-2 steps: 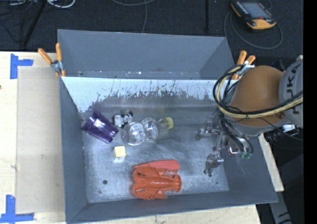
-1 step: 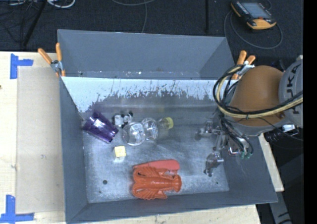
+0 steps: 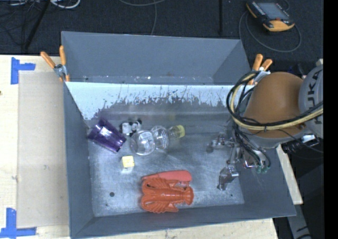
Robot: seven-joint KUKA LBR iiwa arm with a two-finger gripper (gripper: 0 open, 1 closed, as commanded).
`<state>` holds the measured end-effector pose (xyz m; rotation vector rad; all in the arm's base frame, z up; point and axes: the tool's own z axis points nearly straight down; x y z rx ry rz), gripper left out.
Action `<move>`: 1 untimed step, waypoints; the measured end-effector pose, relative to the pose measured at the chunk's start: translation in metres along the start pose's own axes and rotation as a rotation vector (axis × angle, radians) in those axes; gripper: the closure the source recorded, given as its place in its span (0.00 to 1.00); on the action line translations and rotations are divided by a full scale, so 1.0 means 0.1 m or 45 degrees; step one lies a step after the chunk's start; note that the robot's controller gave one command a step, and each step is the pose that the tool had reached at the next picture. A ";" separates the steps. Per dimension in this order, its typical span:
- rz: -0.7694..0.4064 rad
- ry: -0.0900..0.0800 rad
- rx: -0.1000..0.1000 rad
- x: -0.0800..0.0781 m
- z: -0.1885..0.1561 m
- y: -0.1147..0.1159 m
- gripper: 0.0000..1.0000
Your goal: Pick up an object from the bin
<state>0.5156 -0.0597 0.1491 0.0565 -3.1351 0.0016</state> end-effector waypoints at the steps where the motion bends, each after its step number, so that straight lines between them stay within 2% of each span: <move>1: -0.066 -0.022 0.002 -0.10 0.05 0.47 0.00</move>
Offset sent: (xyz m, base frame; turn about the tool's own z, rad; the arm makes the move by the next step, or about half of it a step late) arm 0.0324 0.0968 -0.0791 -0.1720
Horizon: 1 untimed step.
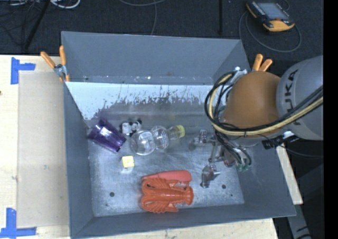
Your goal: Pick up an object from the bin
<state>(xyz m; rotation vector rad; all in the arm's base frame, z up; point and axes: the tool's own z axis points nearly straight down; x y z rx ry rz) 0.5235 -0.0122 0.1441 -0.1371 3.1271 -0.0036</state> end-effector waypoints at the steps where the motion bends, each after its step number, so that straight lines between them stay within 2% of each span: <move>1: -0.156 0.050 0.000 -0.26 0.67 0.44 1.00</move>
Offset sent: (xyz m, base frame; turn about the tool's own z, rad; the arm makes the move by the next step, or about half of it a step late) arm 0.0000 0.0000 0.0000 0.0000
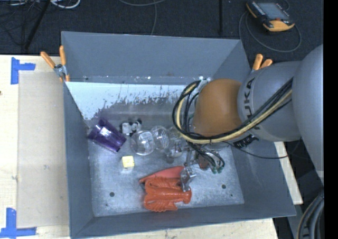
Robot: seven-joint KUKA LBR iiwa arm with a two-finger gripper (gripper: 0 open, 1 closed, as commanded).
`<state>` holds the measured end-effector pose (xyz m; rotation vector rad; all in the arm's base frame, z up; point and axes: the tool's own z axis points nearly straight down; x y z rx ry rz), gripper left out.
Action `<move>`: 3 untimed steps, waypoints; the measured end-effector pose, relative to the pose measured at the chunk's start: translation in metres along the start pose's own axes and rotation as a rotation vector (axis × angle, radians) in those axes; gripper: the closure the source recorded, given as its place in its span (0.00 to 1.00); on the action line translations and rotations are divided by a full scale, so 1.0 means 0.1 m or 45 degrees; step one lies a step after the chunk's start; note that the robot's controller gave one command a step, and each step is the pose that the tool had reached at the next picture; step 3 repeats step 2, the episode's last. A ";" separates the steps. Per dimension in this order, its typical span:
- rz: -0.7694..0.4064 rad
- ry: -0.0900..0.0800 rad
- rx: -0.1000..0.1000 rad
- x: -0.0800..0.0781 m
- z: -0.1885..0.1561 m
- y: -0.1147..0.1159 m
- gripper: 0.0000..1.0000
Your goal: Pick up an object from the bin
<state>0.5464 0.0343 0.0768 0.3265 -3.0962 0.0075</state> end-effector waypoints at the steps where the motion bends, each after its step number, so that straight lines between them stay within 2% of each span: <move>1: 0.000 -0.001 -0.001 0.00 0.00 0.00 1.00; 2: 0.064 -0.036 -0.003 0.12 -1.29 0.03 1.00; 3: 0.064 -0.036 -0.003 0.12 -1.29 0.03 1.00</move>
Offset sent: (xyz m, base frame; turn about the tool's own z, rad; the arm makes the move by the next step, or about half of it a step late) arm -0.0092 0.0005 0.1304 0.0533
